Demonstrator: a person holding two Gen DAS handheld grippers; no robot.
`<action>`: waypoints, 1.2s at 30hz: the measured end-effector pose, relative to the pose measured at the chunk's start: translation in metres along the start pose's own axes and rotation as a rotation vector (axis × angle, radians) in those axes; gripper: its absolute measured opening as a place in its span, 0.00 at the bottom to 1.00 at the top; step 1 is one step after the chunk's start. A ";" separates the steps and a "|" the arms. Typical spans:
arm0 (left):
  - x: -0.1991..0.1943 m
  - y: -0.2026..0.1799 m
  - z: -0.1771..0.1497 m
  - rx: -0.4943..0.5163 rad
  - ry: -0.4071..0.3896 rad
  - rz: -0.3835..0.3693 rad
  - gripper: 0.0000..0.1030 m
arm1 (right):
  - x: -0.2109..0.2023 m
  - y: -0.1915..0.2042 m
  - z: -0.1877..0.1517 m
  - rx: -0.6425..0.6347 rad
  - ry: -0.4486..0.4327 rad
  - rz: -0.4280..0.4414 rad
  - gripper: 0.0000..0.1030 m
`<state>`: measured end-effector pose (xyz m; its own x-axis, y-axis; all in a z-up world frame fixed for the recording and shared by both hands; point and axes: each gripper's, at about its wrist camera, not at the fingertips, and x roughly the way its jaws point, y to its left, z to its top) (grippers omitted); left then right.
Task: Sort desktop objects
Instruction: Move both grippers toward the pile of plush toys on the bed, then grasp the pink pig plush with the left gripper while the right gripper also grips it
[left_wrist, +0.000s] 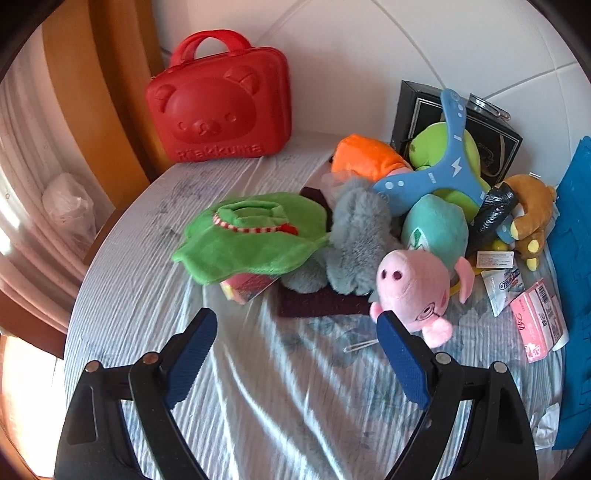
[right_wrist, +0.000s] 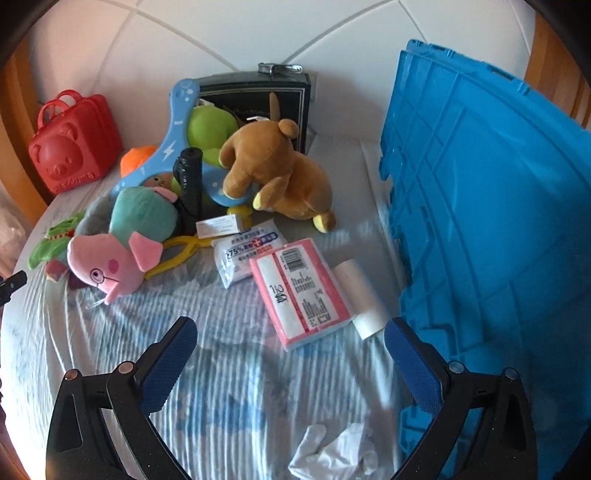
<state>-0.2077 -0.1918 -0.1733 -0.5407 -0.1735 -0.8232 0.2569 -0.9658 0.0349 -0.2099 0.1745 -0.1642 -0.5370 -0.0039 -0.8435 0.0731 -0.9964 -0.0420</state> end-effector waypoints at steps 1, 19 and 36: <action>0.007 -0.013 0.007 0.024 0.000 -0.013 0.86 | 0.011 -0.001 0.005 0.001 0.015 -0.007 1.00; 0.122 -0.151 0.078 0.414 0.308 -0.078 0.86 | 0.116 -0.023 0.040 0.007 0.219 -0.062 1.00; 0.110 -0.075 0.000 0.117 0.267 -0.161 0.86 | 0.119 0.059 0.063 -0.036 0.163 0.253 0.62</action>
<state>-0.2863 -0.1385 -0.2664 -0.3338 0.0252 -0.9423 0.0826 -0.9950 -0.0558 -0.3227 0.1101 -0.2328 -0.3563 -0.2351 -0.9043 0.2187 -0.9619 0.1639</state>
